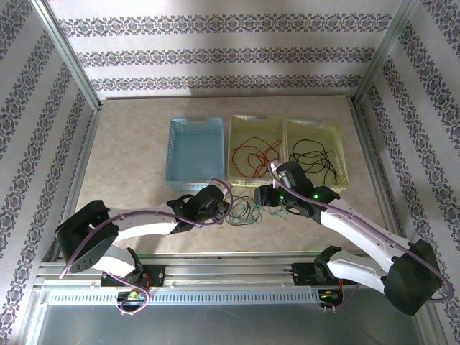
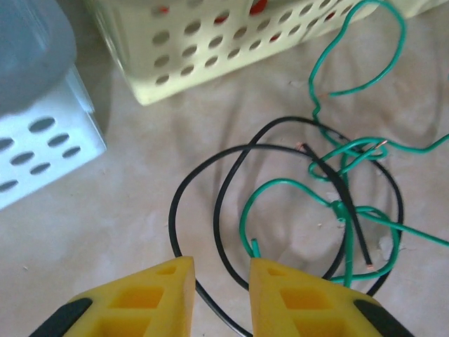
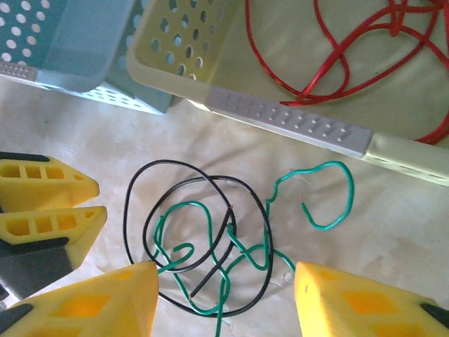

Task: Untangle the cables

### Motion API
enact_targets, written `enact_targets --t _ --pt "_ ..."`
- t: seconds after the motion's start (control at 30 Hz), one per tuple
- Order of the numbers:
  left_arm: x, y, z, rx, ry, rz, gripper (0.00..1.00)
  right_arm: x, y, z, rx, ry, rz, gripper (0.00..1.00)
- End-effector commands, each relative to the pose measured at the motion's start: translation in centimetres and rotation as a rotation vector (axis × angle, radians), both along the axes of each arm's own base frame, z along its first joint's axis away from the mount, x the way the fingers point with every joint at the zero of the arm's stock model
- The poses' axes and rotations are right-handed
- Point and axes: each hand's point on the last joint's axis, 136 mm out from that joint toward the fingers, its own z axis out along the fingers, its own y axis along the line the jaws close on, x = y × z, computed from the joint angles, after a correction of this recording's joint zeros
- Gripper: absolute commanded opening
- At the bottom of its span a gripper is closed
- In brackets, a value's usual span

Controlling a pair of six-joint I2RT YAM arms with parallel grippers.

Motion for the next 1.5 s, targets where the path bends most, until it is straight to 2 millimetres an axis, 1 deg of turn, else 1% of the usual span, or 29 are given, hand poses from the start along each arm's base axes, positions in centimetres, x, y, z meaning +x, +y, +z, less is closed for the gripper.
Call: enact_targets --t 0.0,0.2,0.3,0.33,0.4,0.43,0.53,0.63,0.7,0.83,0.93,1.03,1.07,1.17,1.23,1.33,1.4,1.47 --pt "0.6 0.2 -1.4 -0.003 0.027 0.038 0.26 0.4 -0.2 0.2 -0.01 -0.023 -0.016 0.54" --pt "1.5 -0.2 -3.8 0.065 0.062 0.052 0.25 0.0 -0.1 0.0 -0.008 -0.007 -0.007 0.53" --pt "1.5 -0.4 -4.8 0.088 0.083 0.044 0.18 -0.6 0.1 -0.3 -0.002 0.003 0.01 0.53" --pt "1.3 -0.6 -4.8 0.083 0.09 0.032 0.12 -0.9 0.2 -0.7 -0.005 0.013 0.018 0.53" --pt "1.2 -1.0 -4.5 0.068 0.092 0.011 0.02 -1.5 0.4 -1.5 -0.018 0.034 0.039 0.53" --pt "1.1 -1.1 -4.1 0.061 0.088 0.003 0.0 -1.8 0.5 -2.0 -0.03 0.046 0.049 0.54" --pt "1.2 -1.3 -2.7 0.04 0.068 -0.006 0.0 -2.6 0.6 -4.3 -0.075 0.106 0.074 0.55" --pt "1.4 -1.4 -0.3 0.011 0.031 -0.006 0.0 -3.0 0.7 -6.6 -0.126 0.176 0.085 0.56" --pt "1.5 -1.4 1.9 -0.016 -0.01 -0.01 0.0 -3.2 0.9 -8.1 -0.154 0.218 0.085 0.56" --pt "1.5 -1.1 6.5 -0.053 -0.083 -0.027 0.0 -3.2 0.8 -10.2 -0.215 0.283 0.07 0.56" --pt "1.4 -0.3 10.6 -0.076 -0.158 -0.022 0.0 -3.2 0.2 -11.4 -0.252 0.319 0.043 0.56" --pt "1.4 0.6 15.4 -0.117 -0.253 -0.005 0.0 -3.4 -0.3 -12.4 -0.273 0.349 0.022 0.56" --pt "1.4 0.9 17.1 -0.127 -0.285 -0.008 0.0 -3.4 -0.5 -12.6 -0.279 0.353 0.013 0.56" --pt "1.1 1.2 21.4 -0.109 -0.355 -0.034 0.0 -3.6 -0.7 -13.0 -0.285 0.362 0.003 0.56" --pt "0.8 1.1 24.9 -0.123 -0.42 -0.058 0.0 -3.7 -0.9 -13.1 -0.283 0.366 -0.004 0.56" --pt "0.4 1.6 30.3 -0.185 -0.52 -0.062 0.0 -3.7 -1.1 -13.2 -0.278 0.37 -0.014 0.56" --pt "0.2 2.3 34.0 -0.232 -0.6 -0.049 0.0 -3.7 -1.3 -13.2 -0.275 0.37 -0.021 0.56" --pt "-0.1 3.0 37.2 -0.281 -0.671 -0.033 0.0 -3.7 -1.4 -13.1 -0.275 0.366 -0.025 0.56"
